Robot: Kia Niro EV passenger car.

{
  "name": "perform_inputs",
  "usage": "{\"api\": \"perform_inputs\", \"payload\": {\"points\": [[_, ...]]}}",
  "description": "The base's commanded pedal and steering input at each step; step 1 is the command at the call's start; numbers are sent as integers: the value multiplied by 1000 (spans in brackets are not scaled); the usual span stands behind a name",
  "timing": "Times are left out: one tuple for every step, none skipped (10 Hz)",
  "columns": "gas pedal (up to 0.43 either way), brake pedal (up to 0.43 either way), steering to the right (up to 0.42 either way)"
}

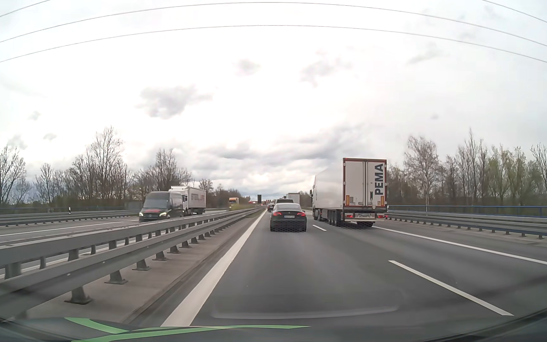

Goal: Follow the waypoints while adhering to traffic rules and regulations

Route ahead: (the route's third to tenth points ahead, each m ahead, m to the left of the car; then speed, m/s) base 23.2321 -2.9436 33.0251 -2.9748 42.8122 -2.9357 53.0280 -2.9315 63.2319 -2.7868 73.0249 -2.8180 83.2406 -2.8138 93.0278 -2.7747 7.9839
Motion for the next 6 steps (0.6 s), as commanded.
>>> {"api": "perform_inputs", "payload": {"points": [[110,0,-2],[110,0,-2],[110,0,-2],[110,0,-2],[110,0,-2],[110,0,-2]]}}
